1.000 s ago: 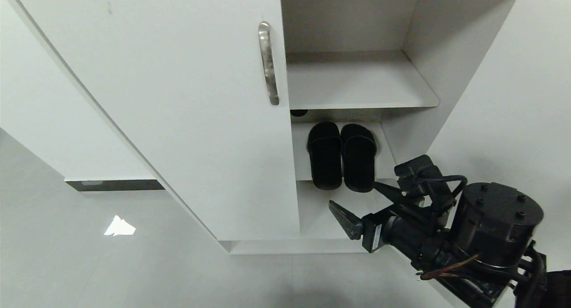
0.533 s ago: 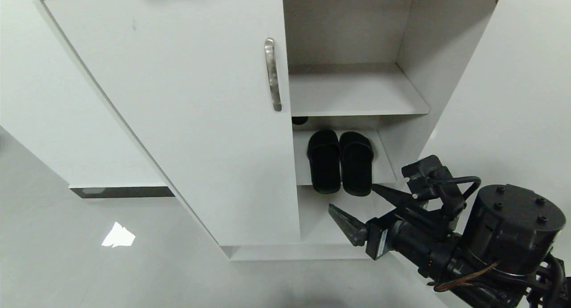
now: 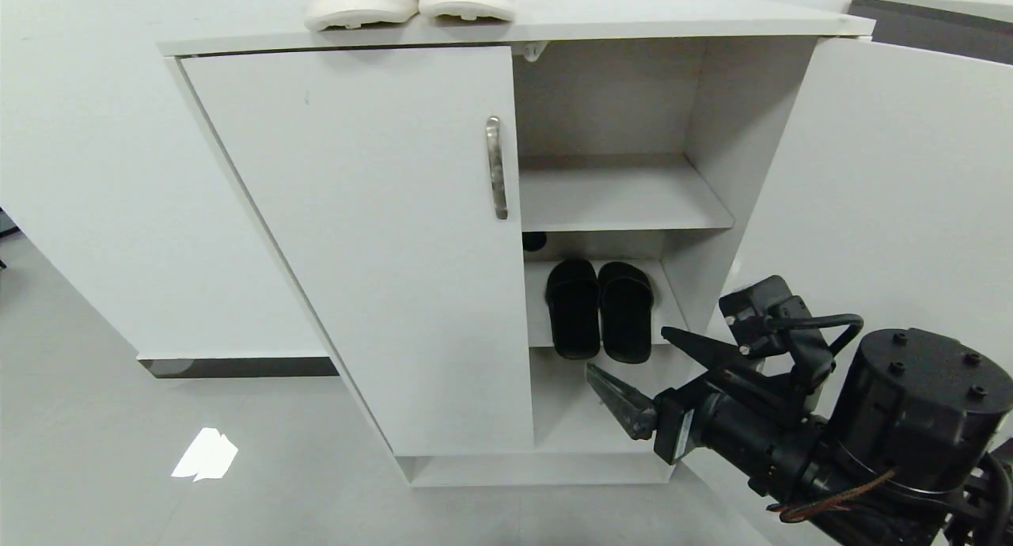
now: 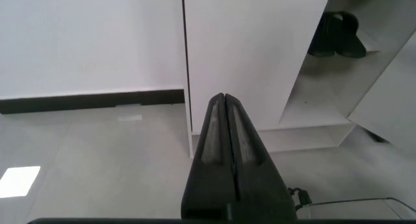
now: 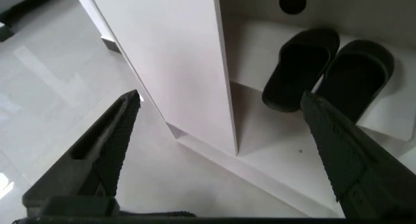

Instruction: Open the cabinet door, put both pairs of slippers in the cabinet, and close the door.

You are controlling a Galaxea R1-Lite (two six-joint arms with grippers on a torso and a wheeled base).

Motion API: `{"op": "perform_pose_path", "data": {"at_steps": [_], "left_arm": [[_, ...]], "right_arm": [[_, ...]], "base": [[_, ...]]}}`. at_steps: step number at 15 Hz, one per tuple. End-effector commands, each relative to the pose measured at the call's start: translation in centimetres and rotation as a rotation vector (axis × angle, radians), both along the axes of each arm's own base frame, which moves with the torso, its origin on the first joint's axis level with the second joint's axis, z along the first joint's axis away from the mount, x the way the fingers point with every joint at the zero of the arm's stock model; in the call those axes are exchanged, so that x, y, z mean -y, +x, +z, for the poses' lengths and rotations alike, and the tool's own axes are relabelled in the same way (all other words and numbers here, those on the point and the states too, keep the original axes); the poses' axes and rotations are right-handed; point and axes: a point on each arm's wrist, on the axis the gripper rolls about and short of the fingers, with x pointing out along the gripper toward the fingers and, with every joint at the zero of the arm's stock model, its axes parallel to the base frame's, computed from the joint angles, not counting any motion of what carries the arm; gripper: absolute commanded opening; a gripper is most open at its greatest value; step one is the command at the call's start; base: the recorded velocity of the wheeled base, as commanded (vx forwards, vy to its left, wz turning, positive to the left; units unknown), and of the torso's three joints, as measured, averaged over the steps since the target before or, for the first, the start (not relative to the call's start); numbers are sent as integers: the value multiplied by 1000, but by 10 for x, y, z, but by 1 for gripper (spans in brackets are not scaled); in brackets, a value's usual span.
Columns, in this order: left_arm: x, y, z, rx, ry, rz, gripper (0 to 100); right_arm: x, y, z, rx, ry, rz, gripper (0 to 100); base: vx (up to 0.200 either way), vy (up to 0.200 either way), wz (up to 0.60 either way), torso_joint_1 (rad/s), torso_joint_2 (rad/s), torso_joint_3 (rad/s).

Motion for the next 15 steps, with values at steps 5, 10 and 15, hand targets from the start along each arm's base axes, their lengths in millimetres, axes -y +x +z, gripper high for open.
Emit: {"op": "perform_pose_path", "data": {"at_steps": [5,10,15], "left_arm": [[0,0,0,0,15,0,0],[0,0,0,-1,12,1,0],[0,0,0,-1,7,0,0]], "right_arm": [[2,-1,-4,-10,-12,2,100],[1,-2,-3,-6,-7,28,100],[3,-5,-8,-21,-15,69,100]], "base": [[0,0,0,2,4,69],[0,0,0,0,0,0],[0,80,0,2,0,3]]}}
